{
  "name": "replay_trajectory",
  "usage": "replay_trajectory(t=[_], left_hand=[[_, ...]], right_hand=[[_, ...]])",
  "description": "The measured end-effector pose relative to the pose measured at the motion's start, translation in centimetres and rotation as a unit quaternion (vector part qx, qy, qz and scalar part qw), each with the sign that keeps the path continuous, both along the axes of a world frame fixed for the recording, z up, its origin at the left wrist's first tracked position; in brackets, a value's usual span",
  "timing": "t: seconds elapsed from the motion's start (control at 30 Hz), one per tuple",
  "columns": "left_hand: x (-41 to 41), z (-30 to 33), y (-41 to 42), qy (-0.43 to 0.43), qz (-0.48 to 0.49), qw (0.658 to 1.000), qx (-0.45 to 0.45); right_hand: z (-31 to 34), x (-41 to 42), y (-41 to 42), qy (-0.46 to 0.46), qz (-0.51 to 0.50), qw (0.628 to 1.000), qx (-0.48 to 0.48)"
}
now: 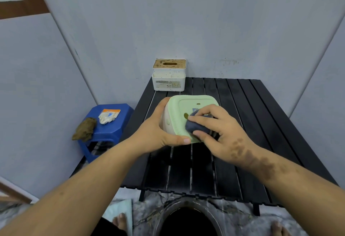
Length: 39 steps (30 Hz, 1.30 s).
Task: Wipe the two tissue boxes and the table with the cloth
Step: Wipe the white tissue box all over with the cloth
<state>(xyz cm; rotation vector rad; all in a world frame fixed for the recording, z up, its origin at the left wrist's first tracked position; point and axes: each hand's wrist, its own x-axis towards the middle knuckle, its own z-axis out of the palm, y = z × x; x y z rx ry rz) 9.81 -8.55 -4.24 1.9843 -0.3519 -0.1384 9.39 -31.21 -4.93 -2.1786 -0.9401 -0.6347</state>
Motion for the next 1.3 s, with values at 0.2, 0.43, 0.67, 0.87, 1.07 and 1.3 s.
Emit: replay_trajectory(t=[0.2, 0.43, 0.67, 0.87, 1.07, 1.3], left_hand=[[-0.1, 0.6, -0.9, -0.036, -0.012, 0.998, 0.040], [0.9, 0.0, 0.6, 0.012, 0.002, 1.000, -0.002], [1.9, -1.0, 1.9, 0.069, -0.006, 0.997, -0.035], [2.1, -0.8, 2.2, 0.091, 0.005, 0.995, -0.033], [2.1, -0.8, 3.1, 0.112, 0.003, 0.994, -0.008], [2.5, -0.4, 3.5, 0.109, 0.037, 0.992, -0.052]], right_hand=[[2.6, -0.2, 3.3, -0.015, -0.079, 0.995, 0.066], [1.0, 0.2, 1.7, -0.043, 0.047, 0.995, -0.071], [-1.5, 1.0, -3.1, -0.017, -0.002, 0.994, -0.104], [-2.7, 2.7, -6.8, 0.076, -0.145, 0.984, -0.067], [-3.3, 2.4, -6.3, 0.245, -0.178, 0.951, 0.059], [-3.4, 3.0, -6.3, 0.338, -0.136, 0.922, 0.132]])
